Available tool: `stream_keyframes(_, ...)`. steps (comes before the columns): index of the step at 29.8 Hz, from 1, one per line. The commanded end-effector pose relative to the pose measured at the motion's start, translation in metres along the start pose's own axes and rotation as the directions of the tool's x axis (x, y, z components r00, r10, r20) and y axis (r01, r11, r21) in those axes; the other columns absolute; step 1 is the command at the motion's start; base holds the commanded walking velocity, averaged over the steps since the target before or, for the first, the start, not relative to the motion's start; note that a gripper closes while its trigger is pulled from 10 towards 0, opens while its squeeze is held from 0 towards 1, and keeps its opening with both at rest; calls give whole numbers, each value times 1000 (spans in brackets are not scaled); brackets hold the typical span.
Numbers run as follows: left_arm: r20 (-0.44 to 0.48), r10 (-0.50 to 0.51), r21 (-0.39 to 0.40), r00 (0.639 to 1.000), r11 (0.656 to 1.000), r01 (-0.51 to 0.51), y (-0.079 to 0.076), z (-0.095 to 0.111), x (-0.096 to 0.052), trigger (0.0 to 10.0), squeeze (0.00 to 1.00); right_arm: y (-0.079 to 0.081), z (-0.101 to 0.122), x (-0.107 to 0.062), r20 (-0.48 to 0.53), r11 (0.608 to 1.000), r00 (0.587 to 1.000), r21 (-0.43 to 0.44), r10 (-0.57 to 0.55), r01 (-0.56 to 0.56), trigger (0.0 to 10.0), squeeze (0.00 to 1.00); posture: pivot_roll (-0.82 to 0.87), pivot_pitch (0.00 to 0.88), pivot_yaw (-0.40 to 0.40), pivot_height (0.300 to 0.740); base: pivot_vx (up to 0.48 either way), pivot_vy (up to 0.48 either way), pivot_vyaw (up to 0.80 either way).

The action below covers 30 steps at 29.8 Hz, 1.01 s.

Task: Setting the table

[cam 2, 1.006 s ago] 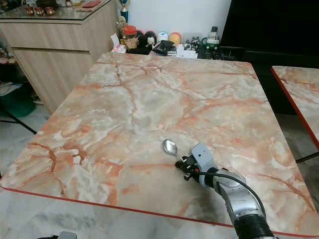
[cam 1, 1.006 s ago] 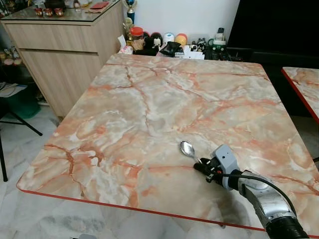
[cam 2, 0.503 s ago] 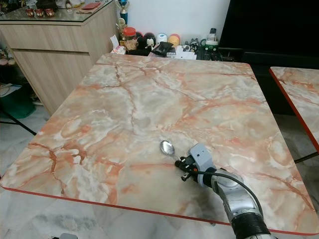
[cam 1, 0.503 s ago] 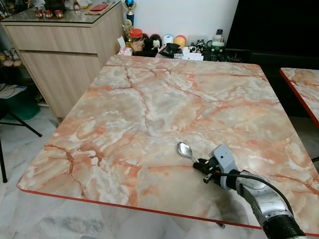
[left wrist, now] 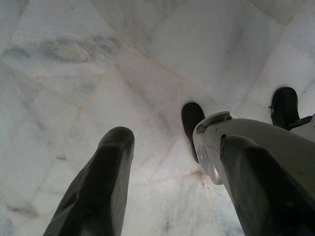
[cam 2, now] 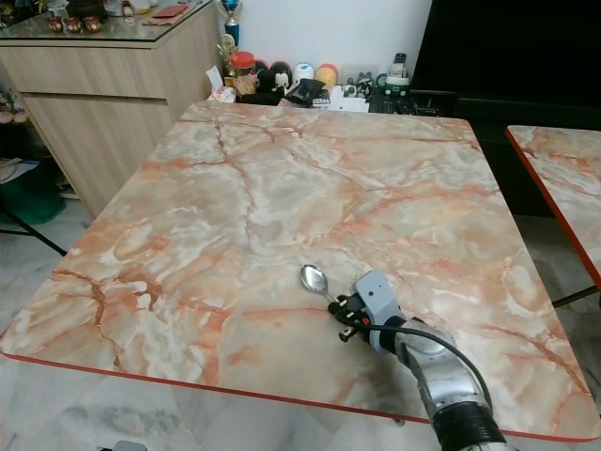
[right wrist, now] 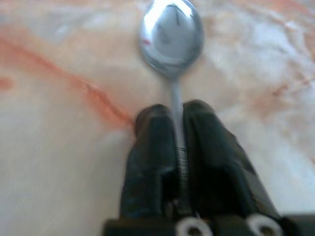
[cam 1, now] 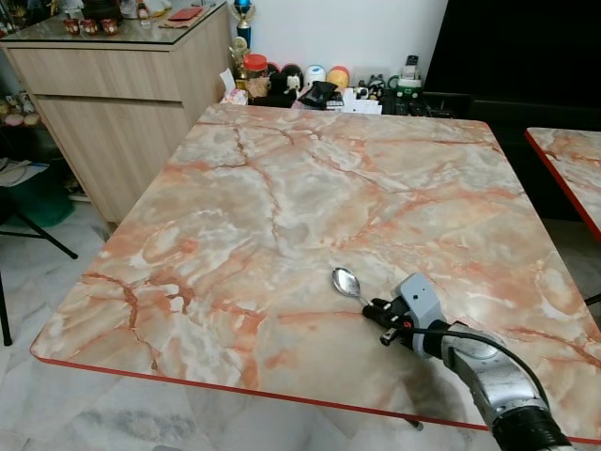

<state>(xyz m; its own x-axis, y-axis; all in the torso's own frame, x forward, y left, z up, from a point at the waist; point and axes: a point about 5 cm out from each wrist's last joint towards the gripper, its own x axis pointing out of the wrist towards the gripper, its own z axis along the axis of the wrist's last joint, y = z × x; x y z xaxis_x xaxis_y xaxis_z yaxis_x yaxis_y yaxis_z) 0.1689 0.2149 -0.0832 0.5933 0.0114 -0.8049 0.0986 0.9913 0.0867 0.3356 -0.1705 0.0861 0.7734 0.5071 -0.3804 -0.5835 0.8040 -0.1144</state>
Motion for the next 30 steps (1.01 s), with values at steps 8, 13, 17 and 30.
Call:
stream_keyframes(8,-38,2,13,999,1000,-1,-1,-10,-2,10000,0,-29,35,-12,249,926,892,93,-378,366,10000,0,44,119,5,740,0,0,0)
stream_keyframes(13,-38,6,10,999,1000,-6,-2,-11,-2,10000,0,-30,50,-17,338,883,816,175,-469,436,10000,0,42,107,4,740,0,0,0)
stream_keyframes(17,-44,9,19,999,1000,-9,-2,-12,-2,10000,0,-27,56,-24,383,856,767,195,-515,478,10000,0,36,92,1,740,0,0,0)
stream_keyframes(30,-55,5,59,998,998,-2,0,-14,-3,10000,0,-7,56,-44,425,800,679,290,-599,525,10000,0,12,43,0,740,0,-28,0)
